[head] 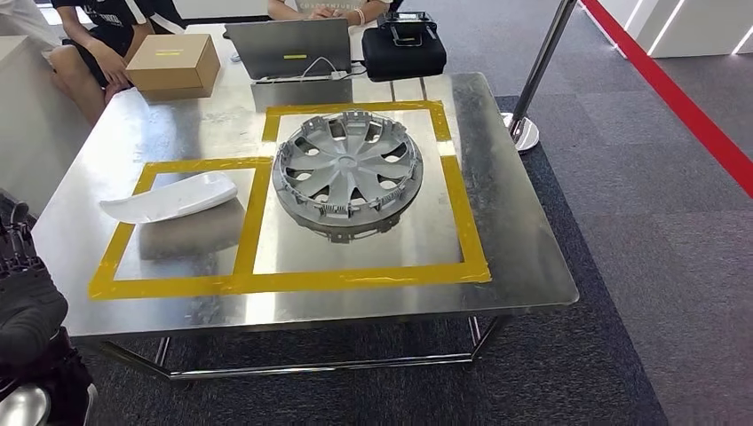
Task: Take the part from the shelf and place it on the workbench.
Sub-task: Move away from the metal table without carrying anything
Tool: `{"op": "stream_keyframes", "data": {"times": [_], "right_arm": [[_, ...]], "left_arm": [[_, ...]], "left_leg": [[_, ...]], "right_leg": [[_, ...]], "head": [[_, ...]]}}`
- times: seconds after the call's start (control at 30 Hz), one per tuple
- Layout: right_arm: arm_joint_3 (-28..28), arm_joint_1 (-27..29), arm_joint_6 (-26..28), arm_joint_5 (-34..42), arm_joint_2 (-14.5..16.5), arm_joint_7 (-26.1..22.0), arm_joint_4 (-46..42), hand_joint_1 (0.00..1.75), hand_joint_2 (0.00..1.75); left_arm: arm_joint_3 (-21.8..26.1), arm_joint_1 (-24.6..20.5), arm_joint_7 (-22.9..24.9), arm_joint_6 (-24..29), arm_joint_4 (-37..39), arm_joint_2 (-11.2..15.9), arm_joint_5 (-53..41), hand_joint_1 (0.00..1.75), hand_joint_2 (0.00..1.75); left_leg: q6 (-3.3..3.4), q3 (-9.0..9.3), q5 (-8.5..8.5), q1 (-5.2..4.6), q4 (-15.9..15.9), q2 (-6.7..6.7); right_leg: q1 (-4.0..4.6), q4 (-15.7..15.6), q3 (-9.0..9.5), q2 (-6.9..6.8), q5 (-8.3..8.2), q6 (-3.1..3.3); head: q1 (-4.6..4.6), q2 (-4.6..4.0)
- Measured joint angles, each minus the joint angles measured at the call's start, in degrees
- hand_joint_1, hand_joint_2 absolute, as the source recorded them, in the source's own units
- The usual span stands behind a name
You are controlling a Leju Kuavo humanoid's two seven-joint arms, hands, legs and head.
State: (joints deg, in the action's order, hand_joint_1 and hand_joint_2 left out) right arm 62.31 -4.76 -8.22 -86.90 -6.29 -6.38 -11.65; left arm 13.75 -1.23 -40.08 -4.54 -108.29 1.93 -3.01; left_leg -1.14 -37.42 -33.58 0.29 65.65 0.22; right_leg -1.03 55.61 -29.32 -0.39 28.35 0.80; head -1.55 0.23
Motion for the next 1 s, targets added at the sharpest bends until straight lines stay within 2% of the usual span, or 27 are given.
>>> {"op": "stream_keyframes", "data": {"times": [0.03,0.07,0.1,0.13,0.17,0.2,0.23,0.27,0.3,0.37,0.4,0.43,0.47,0.5,0.53,0.57,0.6,0.63,0.67,0.7,0.73,0.77,0.8,0.87,0.9,0.93,1.0], "right_arm": [[0.0,0.0,0.0,-0.1,0.0,-0.1,0.0,0.0,0.0],[-0.1,0.0,0.0,-0.1,0.1,-0.1,0.0,0.0,0.0],[-0.1,0.1,0.0,-0.1,0.1,-0.2,0.0,0.0,0.0],[-0.1,0.1,0.0,-0.1,0.2,-0.2,0.0,0.0,0.0],[-0.1,0.1,-0.1,-0.1,0.2,-0.2,0.0,0.0,0.0],[-0.1,0.1,-0.1,0.0,0.2,-0.2,0.0,0.0,0.0],[-0.1,0.1,-0.1,0.0,0.3,-0.3,0.0,0.0,0.0],[-0.1,0.1,0.0,0.1,0.3,-0.3,0.0,0.0,0.0],[-0.1,0.1,0.0,0.1,0.3,-0.4,0.0,0.0,0.0],[-0.1,0.1,0.1,0.1,0.3,-0.6,0.0,0.0,0.0],[-0.1,0.2,0.1,0.1,0.3,-0.7,0.0,0.0,0.0],[-0.1,0.3,0.1,0.0,0.4,-0.7,0.0,0.0,0.0],[-0.1,0.3,0.1,0.0,0.4,-0.8,0.0,0.0,0.0],[-0.1,0.3,0.1,0.0,0.4,-0.9,0.0,0.0,0.0],[-0.1,0.3,0.2,-0.1,0.4,-0.9,0.0,0.0,0.0],[-0.1,0.3,0.2,-0.1,0.5,-1.0,0.0,0.0,0.0],[-0.1,0.3,0.2,-0.1,0.6,-1.1,0.0,0.0,0.0],[-0.1,0.3,0.2,-0.1,0.6,-1.1,0.0,0.0,0.0],[-0.1,0.3,0.2,-0.1,0.7,-1.1,0.0,0.0,0.0],[-0.1,0.3,0.2,-0.1,0.7,-1.2,0.0,0.0,0.0],[-0.1,0.2,0.2,0.0,0.7,-1.2,0.0,0.0,0.0],[-0.1,0.2,0.2,0.0,0.7,-1.2,0.0,0.0,0.0],[-0.1,0.2,0.3,0.0,0.7,-1.2,0.0,0.0,0.0],[-0.1,0.1,0.3,0.0,0.8,-1.2,0.0,0.0,0.0],[-0.1,0.1,0.3,-0.1,0.8,-1.1,0.0,0.0,0.0],[-0.1,0.1,0.3,-0.1,0.9,-1.1,0.0,0.0,0.0],[-0.1,0.1,0.4,0.0,1.1,-1.0,0.0,0.0,0.0]], "left_arm": [[-0.1,0.4,0.0,0.1,-0.1,0.0,0.0,0.0,0.0],[-0.2,0.8,0.0,0.2,-0.2,-0.1,0.0,0.0,0.0],[-0.3,1.3,0.0,0.3,-0.3,-0.1,0.0,0.0,0.0],[-0.4,1.7,0.0,0.3,-0.6,-0.2,0.0,0.0,0.0],[-0.5,2.1,0.0,0.2,-0.8,-0.2,0.0,0.0,0.0],[-0.7,2.3,0.0,0.2,-1.0,-0.2,-0.1,0.0,0.0],[-0.8,2.4,0.0,0.1,-1.2,-0.2,-0.1,0.0,0.0],[-1.0,2.5,0.0,0.0,-1.3,-0.2,-0.1,0.0,0.0],[-1.2,2.7,0.0,0.0,-1.4,-0.2,-0.2,0.0,0.0],[-1.5,3.0,0.0,-0.1,-1.4,-0.3,-0.4,0.0,0.0],[-1.6,3.2,0.0,-0.1,-1.3,-0.3,-0.5,0.0,0.0],[-1.7,3.3,0.0,0.0,-1.3,-0.3,-0.5,0.0,0.0],[-1.9,3.5,0.0,0.0,-1.3,-0.3,-0.6,0.0,0.0],[-1.9,3.7,0.0,0.0,-1.2,-0.4,-0.6,0.0,0.0],[-2.0,4.0,0.0,0.1,-1.2,-0.5,-0.7,0.0,0.0],[-2.0,4.4,0.0,0.1,-1.2,-0.6,-0.8,0.0,0.0],[-2.1,4.8,0.0,0.2,-1.2,-0.7,-1.0,0.0,0.0],[-2.1,5.3,0.0,0.2,-1.2,-0.7,-1.1,0.0,0.0],[-2.1,5.7,0.0,0.3,-1.2,-0.8,-1.1,0.0,0.0],[-2.1,6.1,0.0,0.3,-1.2,-0.9,-1.1,0.0,0.0],[-2.1,6.4,0.0,0.3,-1.2,-1.0,-1.1,0.0,0.0],[-2.1,6.6,0.0,0.4,-1.2,-1.2,-1.1,0.0,0.0],[-2.1,6.8,0.0,0.3,-1.2,-1.3,-1.1,0.0,0.0],[-2.0,7.3,0.0,-0.1,-1.2,-1.6,-1.1,0.0,0.0],[-1.9,7.7,0.0,-0.5,-1.2,-1.8,-1.1,0.0,0.0],[-1.7,8.1,0.0,-0.8,-1.1,-2.0,-1.0,0.0,0.0],[-1.3,9.0,0.0,-1.2,-0.8,-2.4,-0.7,0.0,0.0]], "left_leg": [[-0.21,-0.79,-1.96,0.11,3.6,0.0],[-0.34,-1.04,-2.59,0.21,6.2,0.0],[-0.4,-0.42,-1.87,0.32,7.0,0.01],[-0.41,1.23,-0.28,0.43,5.8,0.01],[-0.39,3.87,1.35,0.51,2.6,0.02],[-0.35,7.14,2.25,0.56,-1.8,0.0],[-0.19,10.1,2.35,0.51,-6.1,-0.08],[0.0,12.09,1.95,0.43,-9.3,-0.15],[0.27,12.95,1.49,0.29,-11.0,-0.22],[1.29,12.11,1.81,0.18,-11.4,-0.13],[1.96,11.46,2.3,0.18,-11.4,-0.02],[2.61,10.76,2.89,0.21,-11.4,0.1],[3.12,10.06,3.51,0.2,-11.4,0.21],[3.42,9.29,4.12,0.06,-11.4,0.25],[3.6,8.58,4.75,-0.09,-11.3,0.31],[3.68,7.83,5.39,-0.25,-11.3,0.36],[3.7,7.07,6.01,-0.39,-11.2,0.39],[3.68,6.37,6.56,-0.51,-11.0,0.4],[3.61,5.7,7.04,-0.61,-10.9,0.4],[3.49,5.17,7.43,-0.68,-10.7,0.4],[3.33,4.73,7.77,-0.8,-10.5,0.4],[3.11,4.37,8.16,-0.85,-10.4,0.43],[2.82,4.02,8.58,-0.84,-10.2,0.47],[2.17,3.37,9.3,-0.75,-10.1,0.47],[1.76,2.91,8.79,-0.69,-9.7,0.38],[1.37,2.3,7.27,-0.62,-8.5,0.27],[0.67,0.38,1.97,-0.38,-2.8,0.1]], "right_leg": [[0.0,0.0,-0.77,-0.07,-0.62,0.0],[-0.01,0.1,-1.52,-0.1,-1.24,-0.06],[-0.03,0.2,-2.29,-0.12,-1.84,-0.19],[-0.08,0.3,-3.03,-0.13,-2.4,-0.36],[-0.13,0.5,-3.69,-0.12,-2.9,-0.6],[-0.11,0.7,-4.27,-0.12,-3.33,-0.9],[-0.06,0.8,-4.71,-0.12,-3.75,-1.24],[0.01,1.0,-5.02,-0.14,-4.19,-1.62],[0.06,1.0,-5.27,-0.16,-4.67,-2.0],[-0.07,1.0,-5.74,-0.17,-5.35,-2.76],[-0.17,1.5,-6.17,-0.14,-4.54,-3.05],[-0.23,3.1,-6.8,-0.09,-2.63,-3.28],[-0.26,5.8,-7.67,-0.02,0.21,-3.4],[-0.23,9.5,-8.68,0.03,3.34,-3.5],[-0.21,13.4,-9.51,0.07,5.69,-3.55],[-0.18,16.5,-9.85,0.1,6.76,-3.52],[-0.14,18.1,-9.36,0.12,6.43,-3.4],[-0.09,17.4,-7.88,0.13,5.08,-3.17],[0.0,14.6,-5.41,0.15,3.45,-2.81],[0.16,10.4,-2.22,0.21,2.28,-2.39],[0.32,5.7,0.88,0.26,1.86,-2.05],[0.52,2.0,3.13,0.31,1.94,-1.82],[0.73,-0.3,4.38,0.35,2.24,-1.71],[0.83,-1.4,4.12,0.28,2.1,-1.33],[0.75,-1.4,3.67,0.19,1.69,-0.97],[0.62,-1.5,3.1,0.08,1.15,-0.52],[0.5,-1.4,1.82,-0.08,0.05,0.02]], "head": [[-0.04,0.0],[-0.03,-0.01],[-0.05,-0.01],[-0.05,-0.01],[-0.05,-0.01],[-0.06,0.0],[-0.02,0.01],[0.01,0.0],[0.03,0.0],[0.06,-0.01],[0.1,-0.01],[0.17,-0.01],[0.24,0.0],[0.3,0.01],[0.32,0.01],[0.32,0.01],[0.31,0.0],[0.31,-0.01],[0.3,0.0],[0.3,0.0],[0.27,0.01],[0.24,0.0],[0.24,0.0],[0.25,-0.01],[0.25,0.0],[0.14,0.0],[-0.08,0.0]]}}
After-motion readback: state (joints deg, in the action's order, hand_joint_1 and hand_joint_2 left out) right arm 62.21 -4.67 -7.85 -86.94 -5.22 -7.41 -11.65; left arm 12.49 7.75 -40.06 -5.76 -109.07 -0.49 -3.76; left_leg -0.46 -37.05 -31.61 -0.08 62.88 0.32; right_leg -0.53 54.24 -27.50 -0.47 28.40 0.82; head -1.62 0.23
